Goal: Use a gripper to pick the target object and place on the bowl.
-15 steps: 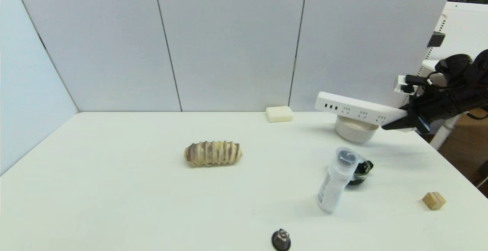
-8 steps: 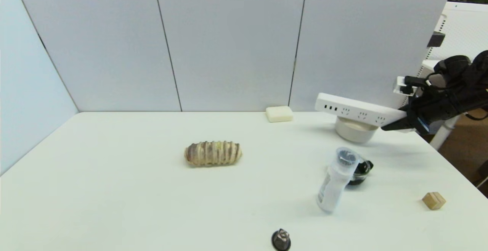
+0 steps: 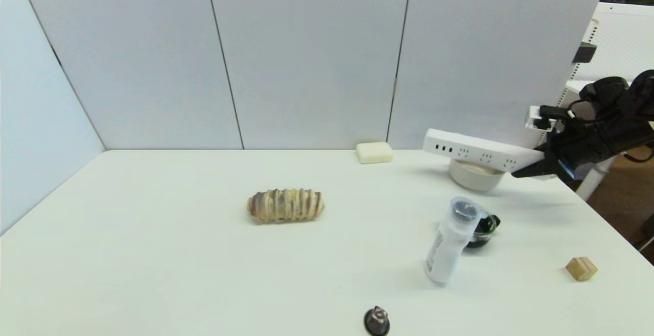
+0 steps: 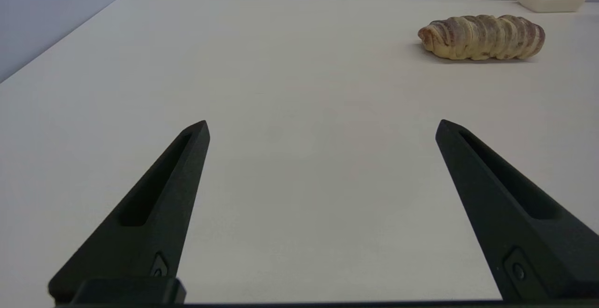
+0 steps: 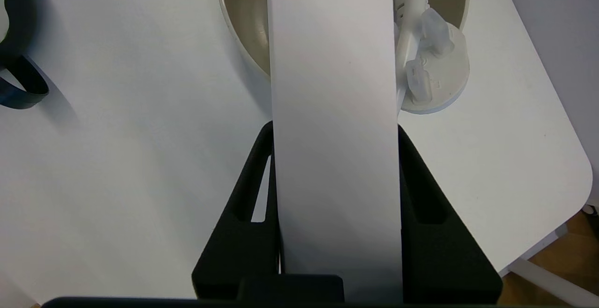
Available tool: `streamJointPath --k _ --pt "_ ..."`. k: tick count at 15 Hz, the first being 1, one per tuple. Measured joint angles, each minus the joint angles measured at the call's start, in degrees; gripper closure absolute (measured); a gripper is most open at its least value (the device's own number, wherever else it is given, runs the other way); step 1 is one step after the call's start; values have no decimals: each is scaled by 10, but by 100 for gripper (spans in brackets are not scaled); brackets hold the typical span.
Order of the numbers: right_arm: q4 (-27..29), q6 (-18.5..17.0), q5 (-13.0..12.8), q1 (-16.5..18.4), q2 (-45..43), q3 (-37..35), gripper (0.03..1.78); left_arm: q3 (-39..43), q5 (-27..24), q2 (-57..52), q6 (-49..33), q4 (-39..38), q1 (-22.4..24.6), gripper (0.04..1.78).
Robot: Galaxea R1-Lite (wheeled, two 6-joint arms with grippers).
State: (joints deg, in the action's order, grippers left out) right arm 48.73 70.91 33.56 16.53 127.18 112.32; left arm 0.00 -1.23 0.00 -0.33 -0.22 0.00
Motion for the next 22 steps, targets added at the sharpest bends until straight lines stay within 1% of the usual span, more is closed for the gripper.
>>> streamJointPath --k 11,12,14,16,19,22 --pt "-1 -1 0 -1 1 1 119 0 0 0 0 0 0 11" --pt "-1 -2 0 -2 1 1 111 0 0 0 0 0 0 11" --pt "-1 -4 0 -5 1 1 88 0 0 0 0 0 0 11" --pt "-1 -5 0 -6 1 1 71 0 0 0 0 0 0 11" --pt "-1 -5 0 -6 0 1 51 0 0 0 0 0 0 11" --pt "-1 -5 0 -6 -1 1 38 0 0 0 0 0 0 11"
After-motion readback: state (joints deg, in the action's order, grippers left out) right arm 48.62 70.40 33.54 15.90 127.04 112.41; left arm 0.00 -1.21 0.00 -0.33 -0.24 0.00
